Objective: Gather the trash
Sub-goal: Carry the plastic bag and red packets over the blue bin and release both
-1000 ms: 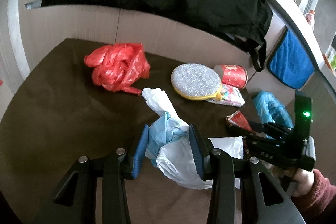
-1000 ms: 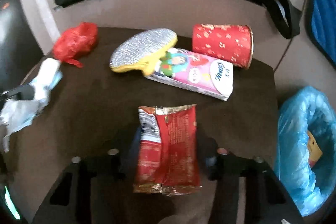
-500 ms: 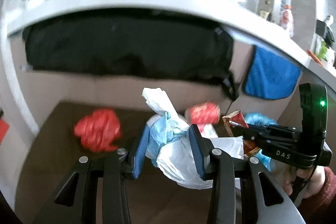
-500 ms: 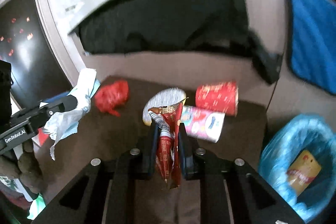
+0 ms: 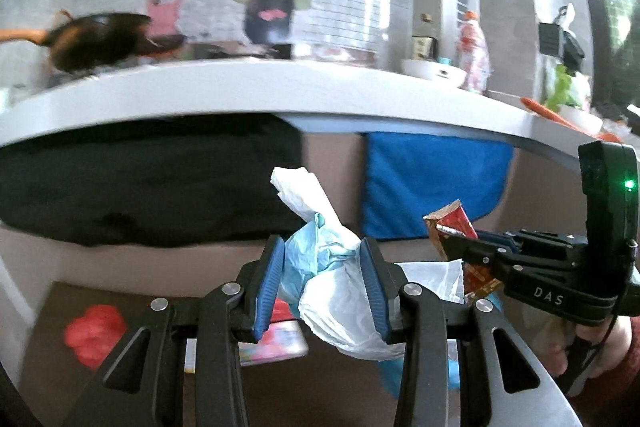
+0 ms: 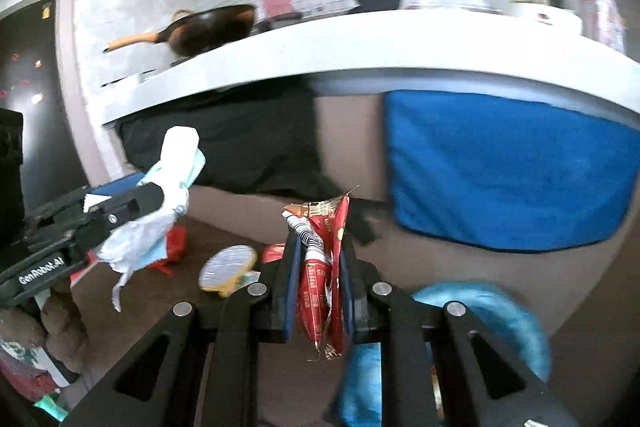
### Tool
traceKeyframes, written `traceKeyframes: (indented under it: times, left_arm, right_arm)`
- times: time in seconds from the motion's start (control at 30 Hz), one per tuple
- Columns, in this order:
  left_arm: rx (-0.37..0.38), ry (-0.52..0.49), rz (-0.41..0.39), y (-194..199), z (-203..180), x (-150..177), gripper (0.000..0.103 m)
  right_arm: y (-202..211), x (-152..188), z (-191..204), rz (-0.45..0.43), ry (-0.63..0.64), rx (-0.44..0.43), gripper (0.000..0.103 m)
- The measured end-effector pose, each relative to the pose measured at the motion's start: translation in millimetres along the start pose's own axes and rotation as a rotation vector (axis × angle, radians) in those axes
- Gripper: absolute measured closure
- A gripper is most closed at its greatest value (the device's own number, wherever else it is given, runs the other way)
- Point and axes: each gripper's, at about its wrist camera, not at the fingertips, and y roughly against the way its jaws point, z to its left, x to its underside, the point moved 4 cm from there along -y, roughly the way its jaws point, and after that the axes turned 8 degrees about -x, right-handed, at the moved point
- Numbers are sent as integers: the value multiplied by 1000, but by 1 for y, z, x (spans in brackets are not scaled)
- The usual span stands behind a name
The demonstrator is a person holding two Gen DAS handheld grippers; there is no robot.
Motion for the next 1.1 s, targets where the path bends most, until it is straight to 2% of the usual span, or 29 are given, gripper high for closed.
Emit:
traceKeyframes:
  times: [0.23,0.4,0.77,0.83,0.87,0.9,0.93,0.97,1.0,1.03,1.1]
  left_arm:
    - [145,-1,86,-53,-71,18,63]
    - [182,-18,152,-87,-106,40,63]
    - [196,-26,297,-136,-128,86,63]
    - [223,-16,321,-142,-130,92,63]
    - [244,-7,332,-145,-131,93,63]
    - [268,7,346,-148,-131,95,57]
    - [291,18,359,-151,-131,96,48]
    - [304,25,366,-152,-131,97,45]
    - [311,30,365,-152,-130,97,41]
    - [311,29,361,-152,-130,96,40]
    - [305,33,355,-150,-126,95,37]
  right_arm:
    - [35,23,-73,-3,-80,98,86]
    - [41,44,-113,21,-139,130,86]
    - [13,81,-161,89,-248,119,86]
    - [7,85,-167,99,-266,113,86]
    - [7,87,-168,101,-272,109,82]
    - [5,89,-170,104,-279,99,79]
    - [2,90,-171,110,-287,89,72]
    - [-1,91,-172,107,-298,86,58]
    - [0,92,-173,101,-304,85,52]
    - [0,93,-174,93,-312,81,47]
    - [0,94,-174,89,-317,87,47]
